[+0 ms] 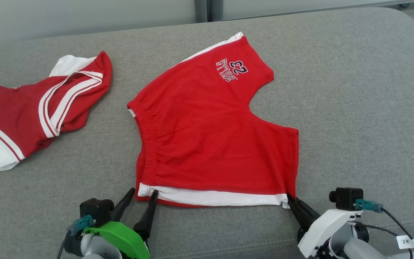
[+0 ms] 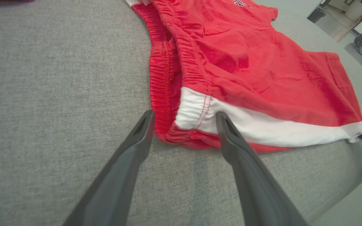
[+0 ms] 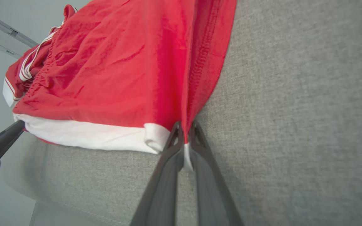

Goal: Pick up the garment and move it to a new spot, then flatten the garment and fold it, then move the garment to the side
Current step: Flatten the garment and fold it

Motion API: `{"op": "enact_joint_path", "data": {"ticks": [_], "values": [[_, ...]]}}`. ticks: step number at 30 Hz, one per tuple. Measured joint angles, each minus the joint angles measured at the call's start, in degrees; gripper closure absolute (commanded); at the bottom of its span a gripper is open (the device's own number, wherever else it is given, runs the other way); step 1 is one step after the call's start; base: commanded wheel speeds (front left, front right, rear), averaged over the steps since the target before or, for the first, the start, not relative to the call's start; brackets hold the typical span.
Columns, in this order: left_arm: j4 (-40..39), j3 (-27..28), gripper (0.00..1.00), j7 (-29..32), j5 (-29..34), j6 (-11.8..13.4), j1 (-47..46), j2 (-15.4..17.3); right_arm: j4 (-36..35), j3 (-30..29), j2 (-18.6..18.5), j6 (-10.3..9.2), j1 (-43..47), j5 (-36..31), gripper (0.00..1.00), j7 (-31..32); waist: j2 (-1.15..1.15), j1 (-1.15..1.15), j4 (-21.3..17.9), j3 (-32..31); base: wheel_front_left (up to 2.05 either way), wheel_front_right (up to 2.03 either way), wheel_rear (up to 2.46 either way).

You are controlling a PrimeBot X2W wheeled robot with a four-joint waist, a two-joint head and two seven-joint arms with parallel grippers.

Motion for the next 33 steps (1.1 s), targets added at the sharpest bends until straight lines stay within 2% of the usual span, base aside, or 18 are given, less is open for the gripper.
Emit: {"op": "enact_joint_path", "data": {"ticks": [1, 2, 3, 15, 25, 33], "values": [[0.2, -0.08, 0.2, 0.04, -0.25, 0.0, -0.25, 0.0, 0.01, 0.27, -0.13, 0.0, -0.19, 0.15, 1.0, -0.05, 0.0, 0.0, -0.05, 0.0, 0.0, 0.0, 0.0], [0.36, -0.14, 0.54, 0.08, -0.42, 0.0, -0.43, 0.0, 0.02, 0.56, -0.27, 0.0, -0.41, 0.3, 1.0, -0.07, 0.0, 0.0, -0.08, -0.01, 0.0, 0.0, 0.0], [0.6, -0.22, 1.0, 0.08, -0.42, 0.0, -0.64, 0.01, 0.01, 0.76, -0.43, 0.0, -0.58, 0.31, 1.0, -0.19, 0.0, 0.0, -0.12, -0.02, 0.0, 0.0, 0.0], [1.16, -0.71, 1.0, -0.18, -1.79, -0.43, -0.88, 0.64, -0.91, 0.9, -2.66, 0.0, -1.77, 2.98, 1.0, -2.92, 0.0, 0.0, -0.17, -0.66, 0.0, 0.0, 0.0], [-3.78, -5.9, 1.0, -0.53, -3.36, -0.43, -0.65, 3.16, -5.2, 2.74, -6.49, 0.0, -1.38, 6.68, 1.0, -3.42, 0.0, 0.0, -0.14, -0.99, 0.0, 0.0, 0.0], [-8.02, -6.0, 1.0, -0.78, -5.6, -0.43, 2.3, 5.76, -8.22, 2.5, -9.43, 0.0, 2.32, 9.01, 1.0, -4.2, 0.0, 0.0, -0.17, -0.6, 0.0, 0.0, 0.0]]}}
